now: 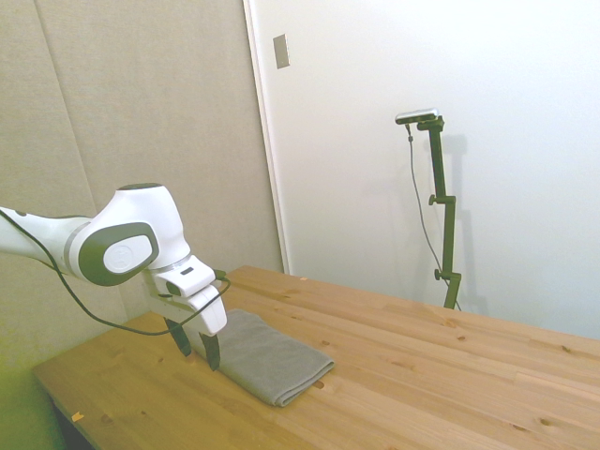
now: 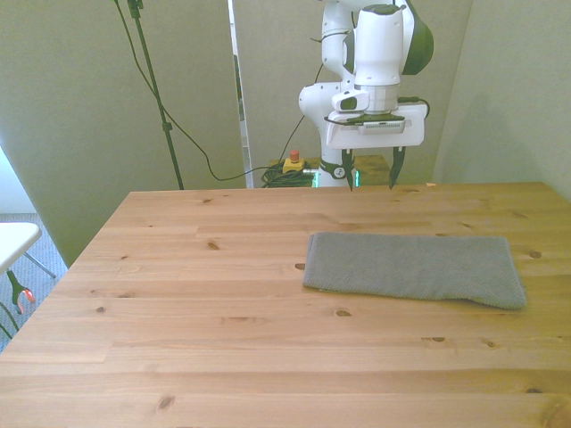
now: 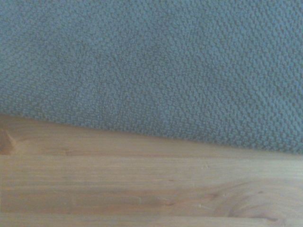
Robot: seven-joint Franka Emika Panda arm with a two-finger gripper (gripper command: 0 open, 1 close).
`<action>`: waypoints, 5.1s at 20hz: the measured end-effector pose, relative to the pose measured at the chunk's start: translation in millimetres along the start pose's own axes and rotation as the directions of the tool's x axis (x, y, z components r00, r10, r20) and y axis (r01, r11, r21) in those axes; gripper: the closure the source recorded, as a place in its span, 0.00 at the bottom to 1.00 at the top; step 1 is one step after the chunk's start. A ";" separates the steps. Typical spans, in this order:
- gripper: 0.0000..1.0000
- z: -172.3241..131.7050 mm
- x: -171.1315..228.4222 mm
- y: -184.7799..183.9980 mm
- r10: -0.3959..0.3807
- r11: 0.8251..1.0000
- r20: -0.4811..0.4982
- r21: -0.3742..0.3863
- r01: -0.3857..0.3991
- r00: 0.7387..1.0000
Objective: Fold the towel
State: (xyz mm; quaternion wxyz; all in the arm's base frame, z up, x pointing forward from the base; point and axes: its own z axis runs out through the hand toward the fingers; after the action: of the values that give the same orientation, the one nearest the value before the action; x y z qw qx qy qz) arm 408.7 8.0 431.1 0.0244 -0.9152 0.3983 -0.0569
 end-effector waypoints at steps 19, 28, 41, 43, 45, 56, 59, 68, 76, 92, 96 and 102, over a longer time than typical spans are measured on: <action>0.00 6.8 -61.8 -188.7 -0.013 0.978 -0.274 -0.204 -0.045 0.962; 0.00 38.8 -99.8 -275.7 -0.047 0.962 -0.328 -0.269 -0.046 0.943; 0.00 88.4 -113.4 -331.2 -0.036 0.957 -0.313 -0.284 -0.057 0.949; 0.00 90.9 -112.2 -332.2 -0.018 0.952 -0.325 -0.295 -0.084 0.945; 0.00 91.8 -113.9 -331.6 -0.019 0.942 -0.340 -0.322 -0.098 0.940; 0.00 106.7 -118.7 -329.5 -0.040 0.928 -0.360 -0.360 -0.099 0.932; 0.00 107.9 -110.8 -323.5 -0.032 0.924 -0.366 -0.366 -0.112 0.930; 1.00 111.3 -93.7 -304.6 -0.048 0.917 -0.402 -0.380 -0.119 0.914; 1.00 111.5 -95.8 -301.0 -0.049 0.933 -0.396 -0.347 -0.100 0.917; 1.00 118.3 -86.9 -293.1 -0.033 0.943 -0.374 -0.318 -0.094 0.927; 1.00 107.0 -86.9 -279.0 -0.017 0.953 -0.341 -0.289 -0.088 0.940; 1.00 55.3 -79.5 -248.5 -0.006 0.973 -0.257 -0.224 -0.053 0.966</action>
State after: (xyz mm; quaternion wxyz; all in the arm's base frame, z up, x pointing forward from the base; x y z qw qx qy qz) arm 542.2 235.5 391.8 -0.1320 -0.8921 0.4128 -0.1280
